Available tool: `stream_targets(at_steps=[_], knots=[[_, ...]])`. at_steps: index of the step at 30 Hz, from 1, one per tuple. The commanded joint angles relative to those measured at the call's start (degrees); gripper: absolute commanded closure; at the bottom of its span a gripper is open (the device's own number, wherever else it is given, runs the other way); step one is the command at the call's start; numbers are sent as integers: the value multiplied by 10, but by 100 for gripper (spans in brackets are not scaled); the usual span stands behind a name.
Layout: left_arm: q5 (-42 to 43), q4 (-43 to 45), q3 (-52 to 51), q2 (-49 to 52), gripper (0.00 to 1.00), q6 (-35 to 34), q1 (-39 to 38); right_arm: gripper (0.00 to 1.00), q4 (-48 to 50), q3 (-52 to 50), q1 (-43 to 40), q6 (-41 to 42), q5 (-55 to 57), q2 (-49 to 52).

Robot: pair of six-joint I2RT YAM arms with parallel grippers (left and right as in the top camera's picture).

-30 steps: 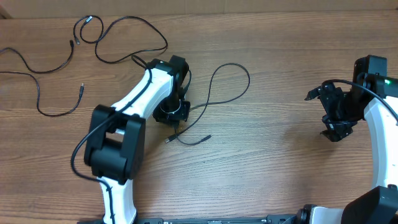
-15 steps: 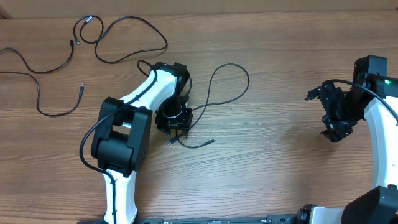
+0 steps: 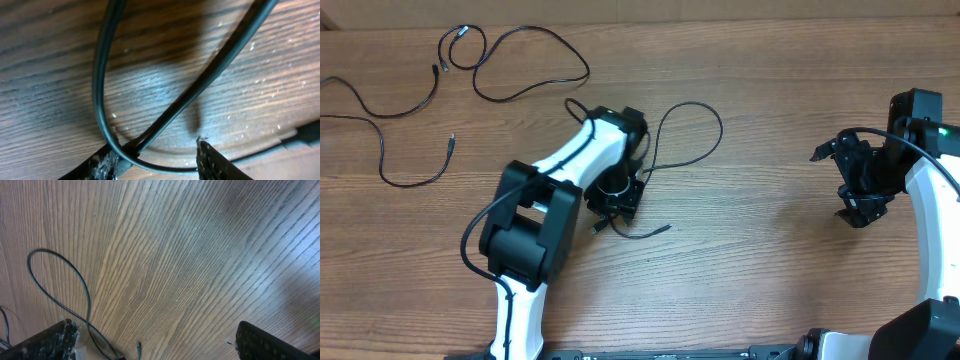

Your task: Untangle cables

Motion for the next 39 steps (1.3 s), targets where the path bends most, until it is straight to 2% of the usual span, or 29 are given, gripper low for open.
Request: stream_targets(at_steps=[1, 4, 7, 9, 12, 18, 19, 23, 28, 34, 39], knots=[[-74, 41, -4, 16, 51, -33, -25, 0, 1, 4, -2, 3, 6, -3], [-73, 56, -7, 16, 62, -33, -35, 0, 1, 4, -2, 3, 6, -3], [-73, 74, -18, 16, 77, -39, -38, 0, 1, 4, -2, 3, 6, -3], [-73, 80, -25, 16, 80, -43, -37, 0, 1, 4, -2, 3, 6, -3], [-73, 104, -49, 16, 91, -43, -38, 0, 1, 4, -2, 3, 6, -3], [-73, 169, -96, 16, 92, -43, -37, 0, 1, 4, -2, 3, 6, -3], [-73, 176, -101, 16, 95, -43, -37, 0, 1, 4, -2, 3, 6, -3], [-66, 170, -103, 16, 96, -44, -37, 0, 1, 4, -2, 3, 6, -3], [-17, 160, -95, 7, 96, -88, -31, 0, 1, 4, -2, 3, 6, -3], [-7, 160, -95, -67, 96, -154, -6, 0, 1, 4, -2, 3, 6, -3], [-7, 158, -95, -185, 96, -159, 28, 0, 1, 4, -2, 3, 6, -3]])
